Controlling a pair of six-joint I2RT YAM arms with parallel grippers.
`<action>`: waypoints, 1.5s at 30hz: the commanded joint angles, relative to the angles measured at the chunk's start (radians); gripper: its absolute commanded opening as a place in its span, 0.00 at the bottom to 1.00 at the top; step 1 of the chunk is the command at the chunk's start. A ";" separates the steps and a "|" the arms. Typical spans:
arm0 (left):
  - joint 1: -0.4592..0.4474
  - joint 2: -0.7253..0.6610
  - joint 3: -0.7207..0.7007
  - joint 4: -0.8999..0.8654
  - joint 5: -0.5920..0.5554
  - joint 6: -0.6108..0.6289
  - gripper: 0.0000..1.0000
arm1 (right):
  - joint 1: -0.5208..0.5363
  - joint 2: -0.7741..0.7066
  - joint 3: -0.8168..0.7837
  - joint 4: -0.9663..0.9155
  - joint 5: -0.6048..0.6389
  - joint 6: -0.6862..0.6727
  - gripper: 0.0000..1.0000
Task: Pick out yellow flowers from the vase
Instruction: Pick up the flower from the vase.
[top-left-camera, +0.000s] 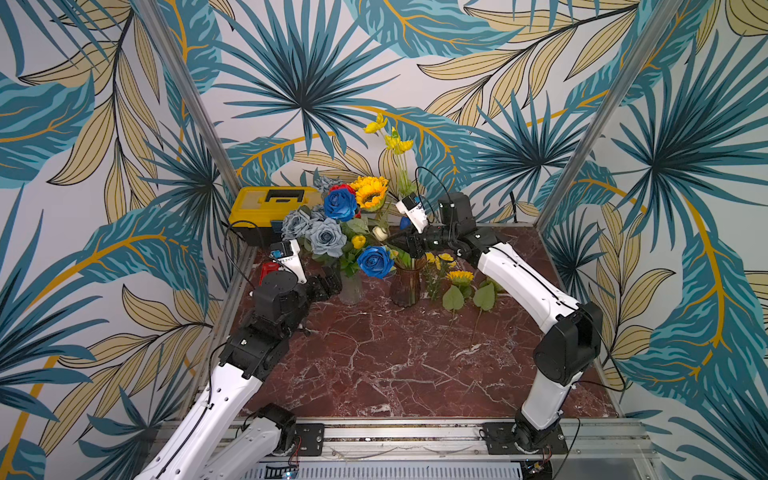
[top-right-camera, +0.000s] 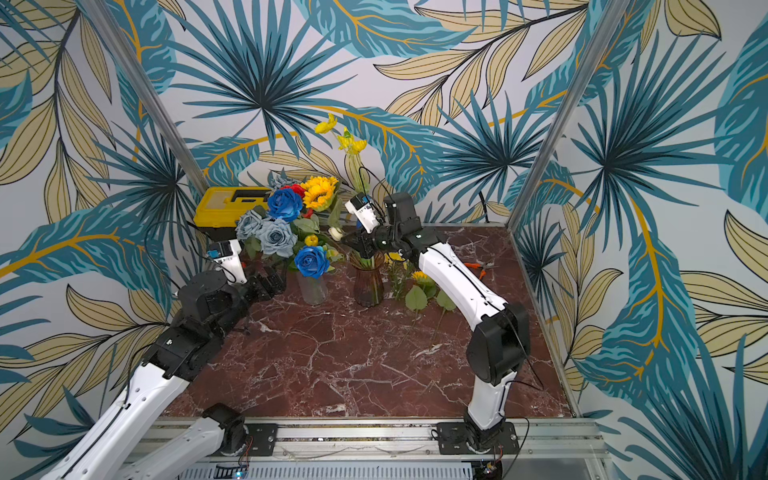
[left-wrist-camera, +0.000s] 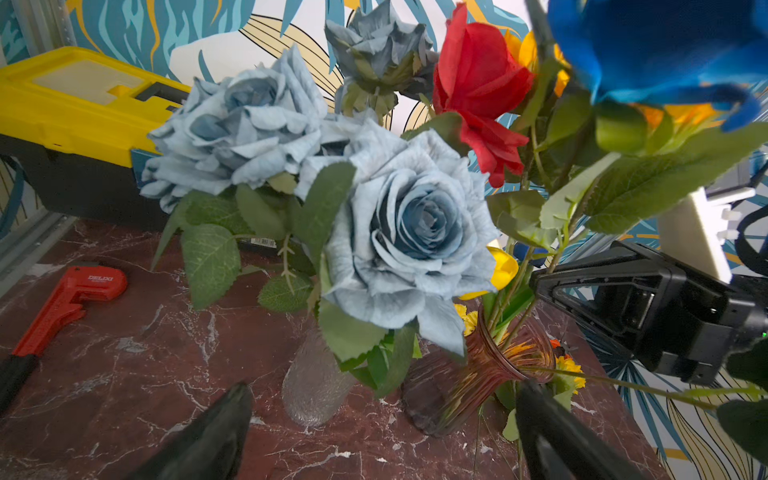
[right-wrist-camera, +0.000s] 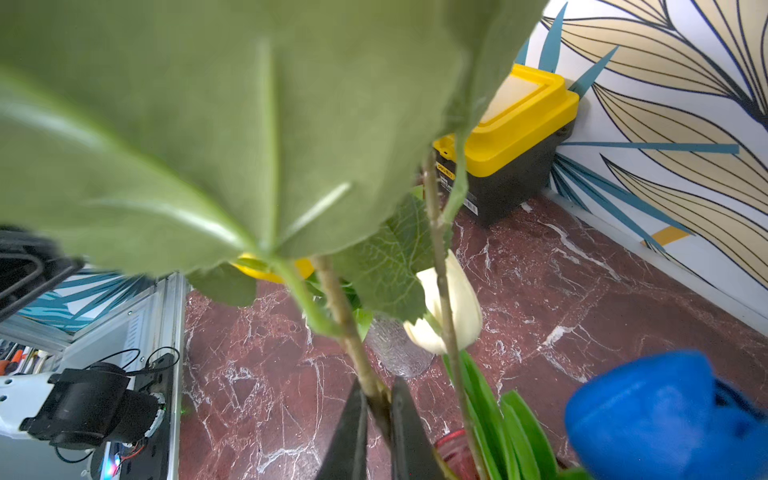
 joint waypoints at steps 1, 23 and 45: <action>0.014 -0.017 -0.007 0.006 0.015 -0.009 0.99 | 0.006 -0.035 -0.016 0.027 0.017 0.020 0.07; 0.021 -0.031 -0.020 0.015 0.029 -0.027 1.00 | 0.006 -0.175 -0.103 0.088 0.080 0.038 0.02; 0.045 -0.062 -0.065 0.002 -0.039 0.036 0.99 | 0.004 -0.350 -0.030 0.132 0.105 0.111 0.00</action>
